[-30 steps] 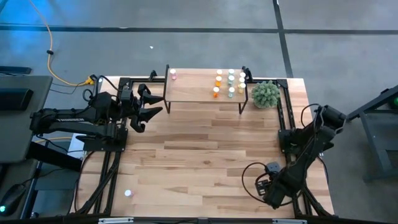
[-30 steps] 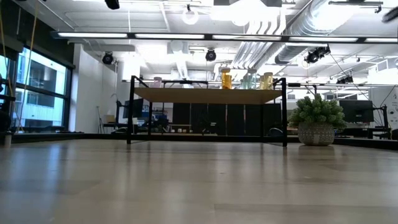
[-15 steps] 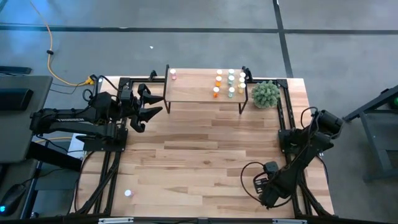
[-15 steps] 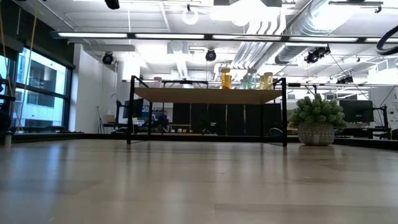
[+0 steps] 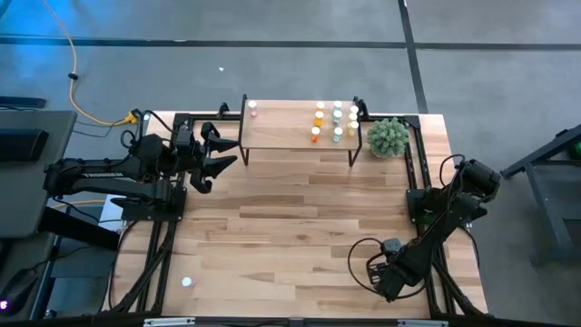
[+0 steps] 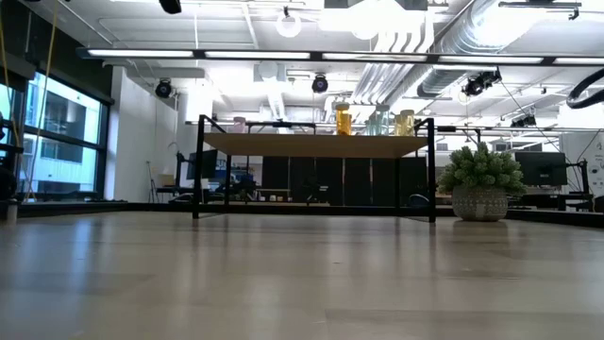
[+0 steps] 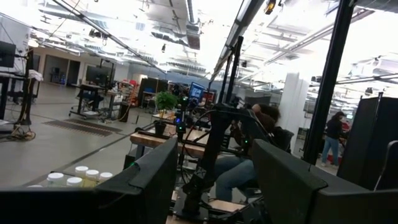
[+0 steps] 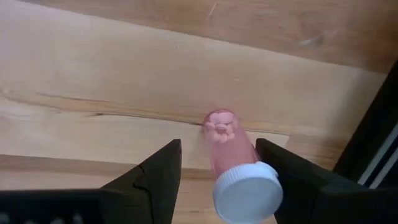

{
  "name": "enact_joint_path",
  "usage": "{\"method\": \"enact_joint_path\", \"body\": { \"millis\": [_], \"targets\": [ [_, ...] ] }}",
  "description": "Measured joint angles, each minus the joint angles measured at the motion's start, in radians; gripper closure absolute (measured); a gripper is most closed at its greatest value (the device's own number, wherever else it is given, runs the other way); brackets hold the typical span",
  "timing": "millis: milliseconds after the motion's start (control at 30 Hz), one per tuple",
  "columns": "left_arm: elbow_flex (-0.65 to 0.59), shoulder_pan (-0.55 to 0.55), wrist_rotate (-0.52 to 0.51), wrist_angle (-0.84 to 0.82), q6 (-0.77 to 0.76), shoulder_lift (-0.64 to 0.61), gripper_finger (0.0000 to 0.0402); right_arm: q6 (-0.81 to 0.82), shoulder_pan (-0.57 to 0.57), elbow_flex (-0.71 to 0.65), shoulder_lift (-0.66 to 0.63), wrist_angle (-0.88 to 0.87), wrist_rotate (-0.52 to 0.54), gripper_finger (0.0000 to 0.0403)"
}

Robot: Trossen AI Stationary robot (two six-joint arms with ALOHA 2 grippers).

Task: Pick and place medicine bottles onto shelf by color
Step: Put the right pink pill bottle onto the shelf aligned with the other pink pill bottle

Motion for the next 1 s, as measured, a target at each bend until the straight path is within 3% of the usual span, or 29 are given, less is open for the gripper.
{"method": "enact_joint_path", "body": {
  "millis": [467,1000],
  "targets": [
    [0.0,0.0,-0.028,0.0,0.001,0.0,0.0206,-0.003,-0.001,0.0,-0.114,-0.088,-0.001,0.0209],
    [0.0,0.0,-0.026,0.0,0.001,0.0,0.0206,-0.008,-0.02,0.0,-0.097,-0.049,-0.009,0.0209]
  ]
}}
